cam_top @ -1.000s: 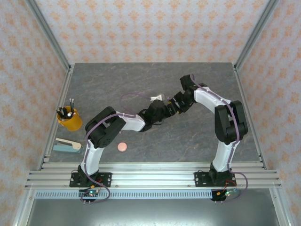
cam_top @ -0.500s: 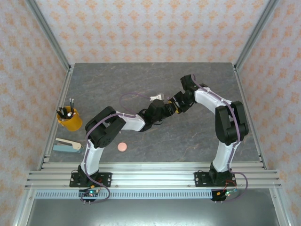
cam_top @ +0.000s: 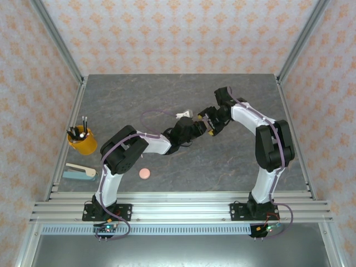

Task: Insert the wireless bluetooth earbuds into the charging case

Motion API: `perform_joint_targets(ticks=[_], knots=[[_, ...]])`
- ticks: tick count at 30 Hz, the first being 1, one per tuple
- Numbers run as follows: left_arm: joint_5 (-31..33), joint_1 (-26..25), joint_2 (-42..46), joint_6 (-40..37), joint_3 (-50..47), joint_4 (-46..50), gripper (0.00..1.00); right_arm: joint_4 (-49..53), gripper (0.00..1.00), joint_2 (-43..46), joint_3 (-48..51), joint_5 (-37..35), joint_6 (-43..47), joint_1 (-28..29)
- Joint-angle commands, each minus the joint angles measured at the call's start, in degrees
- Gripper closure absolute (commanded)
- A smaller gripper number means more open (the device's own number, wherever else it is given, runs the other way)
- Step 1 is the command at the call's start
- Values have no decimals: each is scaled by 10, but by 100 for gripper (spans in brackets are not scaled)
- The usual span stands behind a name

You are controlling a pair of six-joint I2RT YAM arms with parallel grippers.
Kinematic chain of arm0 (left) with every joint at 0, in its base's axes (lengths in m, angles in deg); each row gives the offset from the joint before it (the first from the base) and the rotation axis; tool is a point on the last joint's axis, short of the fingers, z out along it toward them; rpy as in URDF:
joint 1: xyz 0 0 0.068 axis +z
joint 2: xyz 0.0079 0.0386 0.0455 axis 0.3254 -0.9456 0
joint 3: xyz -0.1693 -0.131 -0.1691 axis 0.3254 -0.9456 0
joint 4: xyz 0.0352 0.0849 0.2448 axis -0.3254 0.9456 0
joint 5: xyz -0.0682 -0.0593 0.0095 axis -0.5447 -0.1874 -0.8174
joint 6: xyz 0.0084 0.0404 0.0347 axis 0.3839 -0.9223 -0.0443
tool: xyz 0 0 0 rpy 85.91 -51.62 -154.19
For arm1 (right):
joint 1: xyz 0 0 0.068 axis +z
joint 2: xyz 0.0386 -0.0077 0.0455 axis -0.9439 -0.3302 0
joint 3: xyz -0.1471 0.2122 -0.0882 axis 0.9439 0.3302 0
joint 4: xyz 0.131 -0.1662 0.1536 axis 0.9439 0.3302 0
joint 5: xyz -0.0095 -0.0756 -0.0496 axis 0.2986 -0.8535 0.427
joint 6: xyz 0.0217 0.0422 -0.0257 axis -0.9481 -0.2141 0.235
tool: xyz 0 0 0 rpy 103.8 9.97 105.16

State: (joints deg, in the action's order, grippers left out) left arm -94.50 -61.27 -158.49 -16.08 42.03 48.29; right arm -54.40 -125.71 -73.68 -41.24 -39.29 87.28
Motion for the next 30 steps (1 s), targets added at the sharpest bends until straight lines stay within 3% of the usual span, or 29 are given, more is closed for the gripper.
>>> perform_joint_targets(ticks=[1,5,9,13,19,24,30], knots=[[6,5,11,-11,10,12,86,11,20,47,-28,4,5,-36],[-37,17,29,-31,7,33,88,-19,19,75,-16,20,35,-81],[-129,50,61,-76,5,68,88,-94,19,116,38,48,110,-112],[-221,86,110,-141,15,139,88,-186,19,166,111,91,168,-117],[-335,131,142,-222,67,261,92,-334,19,219,215,179,182,-117],[-391,149,138,-241,107,297,92,-371,20,228,239,222,202,-101],[-403,149,129,-246,133,310,92,-340,21,218,219,225,232,-75]])
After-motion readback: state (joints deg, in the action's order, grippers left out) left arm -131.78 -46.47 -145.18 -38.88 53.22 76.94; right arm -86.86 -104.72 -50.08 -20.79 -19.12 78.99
